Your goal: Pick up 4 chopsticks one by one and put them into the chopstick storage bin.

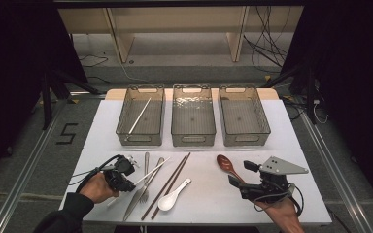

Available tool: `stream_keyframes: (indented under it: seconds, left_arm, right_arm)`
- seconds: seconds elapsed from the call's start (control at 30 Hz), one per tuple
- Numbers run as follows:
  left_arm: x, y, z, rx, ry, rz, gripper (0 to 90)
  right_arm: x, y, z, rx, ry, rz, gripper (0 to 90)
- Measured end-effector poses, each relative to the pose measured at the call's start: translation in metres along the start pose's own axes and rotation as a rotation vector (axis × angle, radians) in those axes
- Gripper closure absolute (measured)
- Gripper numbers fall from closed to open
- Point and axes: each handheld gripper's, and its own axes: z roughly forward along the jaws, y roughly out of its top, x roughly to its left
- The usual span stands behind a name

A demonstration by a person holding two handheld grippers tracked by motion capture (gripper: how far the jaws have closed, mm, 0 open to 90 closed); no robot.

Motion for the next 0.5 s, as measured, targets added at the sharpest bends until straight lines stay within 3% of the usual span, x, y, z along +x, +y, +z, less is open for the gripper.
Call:
stream_keyframes:
  seconds: [0.27, 0.5]
  left_arm:
    - [0.002, 0.000, -0.009, -0.039, 0.001, -0.003, 83.8]
    - [0.001, 0.002, -0.020, -0.109, 0.007, -0.013, 83.8]
  right_arm:
    - [0.000, 0.000, 0.000, 0.000, 0.001, 0.001, 27.6]
    - [0.000, 0.000, 0.000, 0.000, 0.000, 0.002, 27.6]
